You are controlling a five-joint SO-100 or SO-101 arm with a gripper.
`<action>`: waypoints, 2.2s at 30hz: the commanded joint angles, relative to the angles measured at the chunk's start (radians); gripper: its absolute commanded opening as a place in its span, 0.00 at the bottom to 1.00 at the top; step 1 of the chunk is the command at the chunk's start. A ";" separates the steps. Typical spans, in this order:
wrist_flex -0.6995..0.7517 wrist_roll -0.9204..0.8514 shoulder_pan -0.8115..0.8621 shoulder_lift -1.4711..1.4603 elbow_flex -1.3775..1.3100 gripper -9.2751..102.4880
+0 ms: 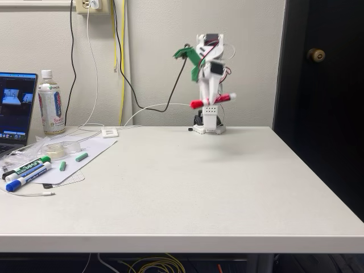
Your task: Pick up the red marker.
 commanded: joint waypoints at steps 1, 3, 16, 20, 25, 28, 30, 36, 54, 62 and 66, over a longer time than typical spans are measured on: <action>0.000 0.126 -0.057 0.120 0.029 0.09; 0.000 0.196 -0.100 0.127 0.029 0.09; -0.002 0.385 -0.201 0.206 0.097 0.09; -0.054 0.385 -0.198 0.328 0.264 0.09; -0.345 0.383 -0.195 0.669 0.798 0.09; -0.529 0.376 -0.181 0.879 1.108 0.09; -0.578 0.360 -0.172 0.937 1.200 0.09; -0.650 0.341 -0.130 1.028 1.298 0.09; -0.742 0.298 -0.094 1.140 1.436 0.09; -0.770 0.298 -0.074 1.216 1.511 0.09; -0.772 0.298 -0.071 1.235 1.523 0.09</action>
